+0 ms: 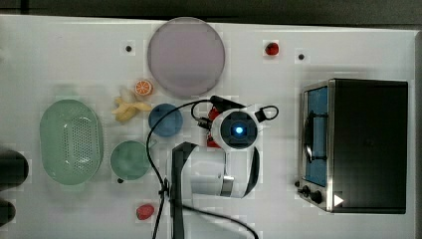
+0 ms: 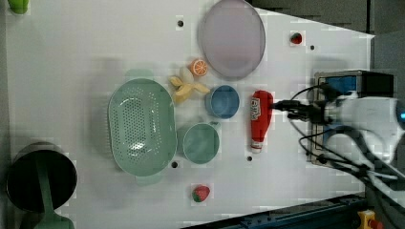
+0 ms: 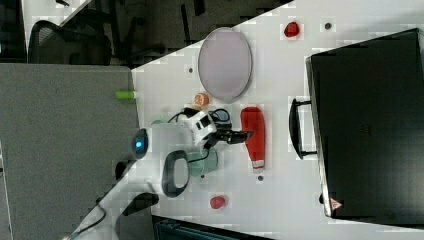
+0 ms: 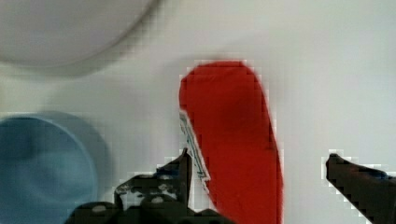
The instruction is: Pick ketchup from plate and place it on table.
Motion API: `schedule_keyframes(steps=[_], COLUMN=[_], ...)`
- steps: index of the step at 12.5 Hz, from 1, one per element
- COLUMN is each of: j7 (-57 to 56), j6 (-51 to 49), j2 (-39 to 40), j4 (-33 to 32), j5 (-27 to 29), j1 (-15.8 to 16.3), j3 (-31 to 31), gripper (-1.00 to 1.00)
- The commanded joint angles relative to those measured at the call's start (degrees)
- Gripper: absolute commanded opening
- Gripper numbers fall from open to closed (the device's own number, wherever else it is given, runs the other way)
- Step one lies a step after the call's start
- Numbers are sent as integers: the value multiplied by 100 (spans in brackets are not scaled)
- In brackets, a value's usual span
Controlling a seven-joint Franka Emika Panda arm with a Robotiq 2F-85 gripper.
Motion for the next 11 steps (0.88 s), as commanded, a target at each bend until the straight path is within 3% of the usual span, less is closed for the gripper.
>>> schedule_keyframes(steps=[1, 5, 11], j7=[1272, 2920, 3355], j6=[-944, -2954, -4697], j2=[-849, -1460, -1674], j4=[739, 1735, 3068], j5=[13, 5, -88], j1=[-28, 19, 23], j3=[80, 88, 58], gripper=[100, 100, 100])
